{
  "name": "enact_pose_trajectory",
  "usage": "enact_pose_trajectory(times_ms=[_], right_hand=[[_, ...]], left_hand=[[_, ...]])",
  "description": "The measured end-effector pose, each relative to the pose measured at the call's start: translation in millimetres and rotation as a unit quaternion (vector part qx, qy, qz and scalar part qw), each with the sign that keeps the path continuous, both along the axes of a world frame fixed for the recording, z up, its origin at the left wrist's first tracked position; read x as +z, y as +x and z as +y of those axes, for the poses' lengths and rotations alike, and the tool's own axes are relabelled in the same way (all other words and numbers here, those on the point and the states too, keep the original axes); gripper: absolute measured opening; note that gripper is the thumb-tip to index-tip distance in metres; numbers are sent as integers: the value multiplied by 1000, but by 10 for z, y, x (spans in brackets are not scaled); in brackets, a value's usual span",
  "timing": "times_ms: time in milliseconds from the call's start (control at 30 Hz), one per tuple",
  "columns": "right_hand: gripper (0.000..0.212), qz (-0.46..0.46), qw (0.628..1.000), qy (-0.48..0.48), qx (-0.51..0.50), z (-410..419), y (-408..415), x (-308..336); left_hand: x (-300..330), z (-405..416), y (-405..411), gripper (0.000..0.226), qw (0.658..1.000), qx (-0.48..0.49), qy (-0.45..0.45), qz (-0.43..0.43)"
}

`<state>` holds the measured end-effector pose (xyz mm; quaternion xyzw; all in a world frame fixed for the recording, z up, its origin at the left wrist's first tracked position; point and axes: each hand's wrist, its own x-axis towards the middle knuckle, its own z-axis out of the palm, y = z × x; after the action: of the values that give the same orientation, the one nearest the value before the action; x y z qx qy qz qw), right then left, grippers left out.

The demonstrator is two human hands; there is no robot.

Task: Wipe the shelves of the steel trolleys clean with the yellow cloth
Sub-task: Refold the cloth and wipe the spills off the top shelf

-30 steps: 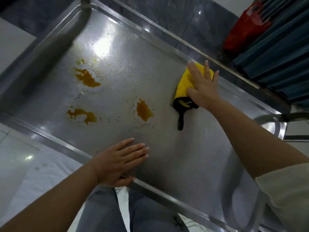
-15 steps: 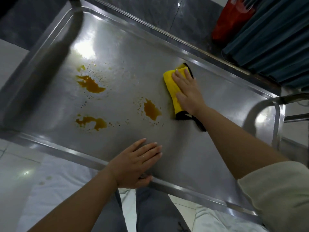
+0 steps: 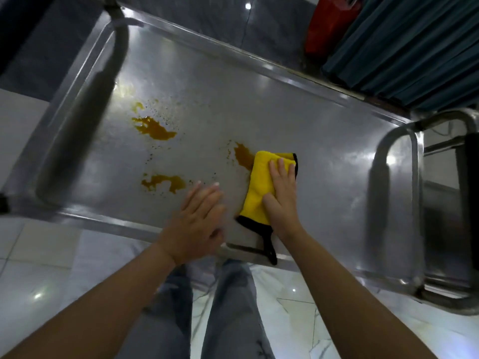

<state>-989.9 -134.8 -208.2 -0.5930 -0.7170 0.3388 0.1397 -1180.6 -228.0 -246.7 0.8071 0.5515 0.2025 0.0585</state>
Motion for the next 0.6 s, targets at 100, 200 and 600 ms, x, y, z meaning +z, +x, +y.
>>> enact_pose_trajectory(times_ms=[100, 200, 600], right_hand=[[84, -21, 999, -24, -23, -214, -98, 16], [78, -126, 991, 19, -31, -435, -204, -22], [83, -205, 954, 33, -216, -198, -922, -273]], left_hand=[[33, -45, -610, 49, 997, 78, -21, 18], [74, -68, -1143, 69, 987, 145, -46, 40], [20, -150, -1628, 94, 939, 304, -163, 1]])
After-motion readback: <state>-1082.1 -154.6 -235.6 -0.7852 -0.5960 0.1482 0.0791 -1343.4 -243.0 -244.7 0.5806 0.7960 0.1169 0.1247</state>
